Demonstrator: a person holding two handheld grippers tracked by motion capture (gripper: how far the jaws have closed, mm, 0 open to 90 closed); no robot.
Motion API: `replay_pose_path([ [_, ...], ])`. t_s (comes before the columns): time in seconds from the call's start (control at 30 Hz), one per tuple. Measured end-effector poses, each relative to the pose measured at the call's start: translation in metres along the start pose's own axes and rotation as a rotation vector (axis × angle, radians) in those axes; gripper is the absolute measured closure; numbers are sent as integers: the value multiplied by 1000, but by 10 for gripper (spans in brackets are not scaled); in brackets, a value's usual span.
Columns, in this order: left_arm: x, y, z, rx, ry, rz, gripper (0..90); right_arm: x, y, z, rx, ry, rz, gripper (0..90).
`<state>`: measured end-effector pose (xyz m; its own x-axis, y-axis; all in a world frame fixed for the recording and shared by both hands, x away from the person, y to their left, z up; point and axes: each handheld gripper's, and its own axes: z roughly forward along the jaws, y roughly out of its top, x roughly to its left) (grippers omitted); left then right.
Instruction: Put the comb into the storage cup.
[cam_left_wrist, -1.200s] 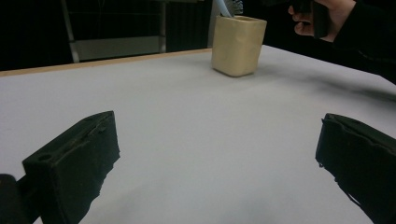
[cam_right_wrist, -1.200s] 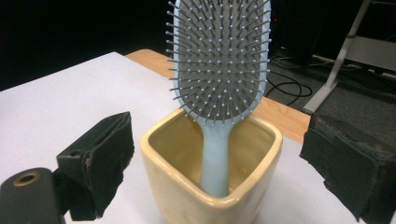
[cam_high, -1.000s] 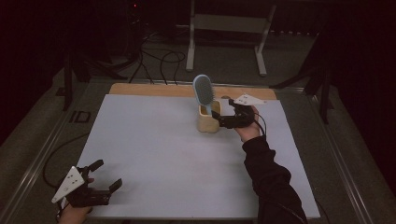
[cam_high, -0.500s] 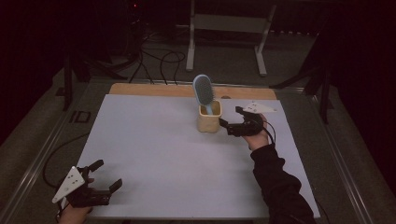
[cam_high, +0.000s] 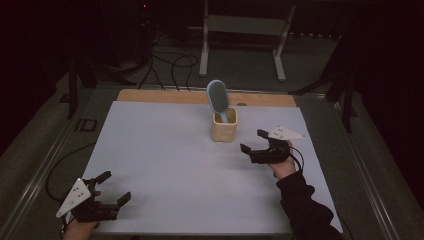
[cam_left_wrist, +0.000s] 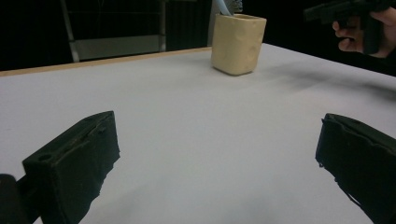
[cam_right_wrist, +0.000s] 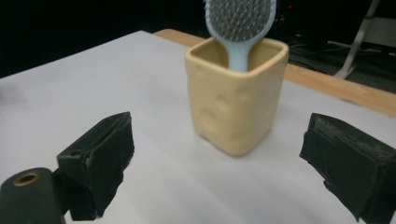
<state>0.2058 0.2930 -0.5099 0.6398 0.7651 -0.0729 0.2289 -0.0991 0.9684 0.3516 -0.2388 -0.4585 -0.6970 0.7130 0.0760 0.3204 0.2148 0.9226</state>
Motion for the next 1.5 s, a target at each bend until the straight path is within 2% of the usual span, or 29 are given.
replay_pose_path([
  [0.1,0,0,0,-1,-1,-1,0,1,-6,-4,10,22,14,85],
  [0.53,0,0,0,1,-3,0,0,15,-35,-27,24,38,13,85],
  [0.87,-1,0,1,2,-1,-1,0,21,-57,-52,50,22,0,85],
  [1.13,0,0,0,2,0,0,0,24,-74,-66,72,21,25,85],
  [1.3,0,0,0,2,-2,-4,0,27,-80,-73,78,13,13,85],
  [1.4,0,-1,0,3,-2,-2,0,30,-85,-78,98,-9,-20,85],
  [1.5,0,-1,0,1,-1,-5,0,29,-90,-83,105,-22,-16,85],
])
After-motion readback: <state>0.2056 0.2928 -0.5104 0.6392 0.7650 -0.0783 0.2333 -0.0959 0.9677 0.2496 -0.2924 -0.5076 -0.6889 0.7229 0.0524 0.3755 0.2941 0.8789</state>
